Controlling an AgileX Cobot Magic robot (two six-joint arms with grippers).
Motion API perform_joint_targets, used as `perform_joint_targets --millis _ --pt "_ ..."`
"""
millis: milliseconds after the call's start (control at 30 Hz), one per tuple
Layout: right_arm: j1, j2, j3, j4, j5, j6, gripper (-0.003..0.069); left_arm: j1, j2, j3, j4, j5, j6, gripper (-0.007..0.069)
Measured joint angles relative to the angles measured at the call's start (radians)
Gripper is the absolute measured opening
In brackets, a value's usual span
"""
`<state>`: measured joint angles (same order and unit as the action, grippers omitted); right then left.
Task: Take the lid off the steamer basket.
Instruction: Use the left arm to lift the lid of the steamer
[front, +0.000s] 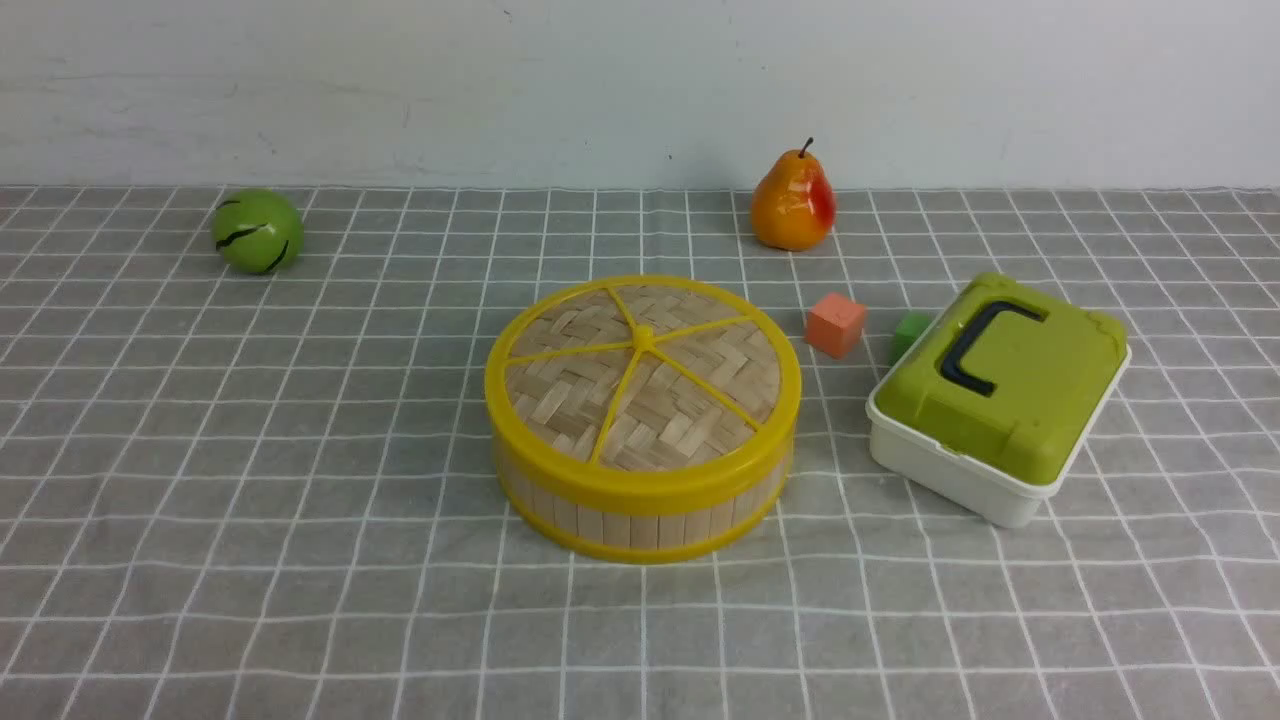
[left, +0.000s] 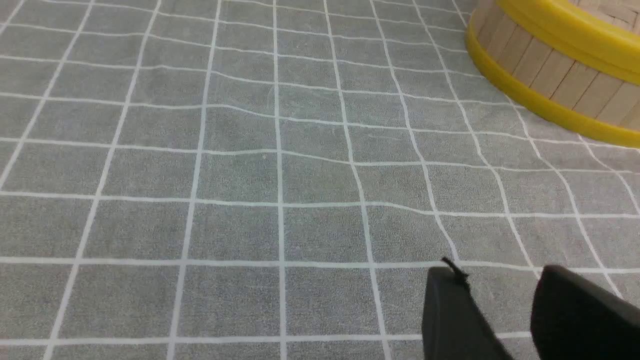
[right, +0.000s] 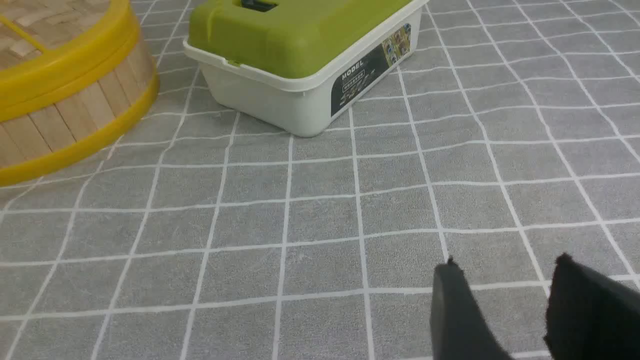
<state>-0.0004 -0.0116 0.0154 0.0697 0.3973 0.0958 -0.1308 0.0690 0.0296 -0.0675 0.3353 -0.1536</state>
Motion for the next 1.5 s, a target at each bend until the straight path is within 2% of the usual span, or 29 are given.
perform_joint_targets --millis 1267,1400,1433,1467,1500 --pt "0.0 0.0 0.0 0.0 0.0 0.0 0.0241 0.0 0.0 0.0 0.011 -0.012 0.005 0.0239" --pt "0.0 0.0 0.0 0.0 0.0 0.0 0.0241 0.0 0.0 0.002 0.013 -0.139 0.008 0.0239" --pt "0.0 0.0 0.0 0.0 0.0 0.0 0.0241 0.0 0.0 0.002 0.015 -0.234 0.008 0.0239" --pt "0.0 0.0 0.0 0.0 0.0 0.0 0.0241 0.0 0.0 0.002 0.017 -0.264 0.008 0.0239" --pt "0.0 0.0 0.0 0.0 0.0 0.0 0.0241 0.0 0.0 0.002 0.025 -0.404 0.012 0.0239"
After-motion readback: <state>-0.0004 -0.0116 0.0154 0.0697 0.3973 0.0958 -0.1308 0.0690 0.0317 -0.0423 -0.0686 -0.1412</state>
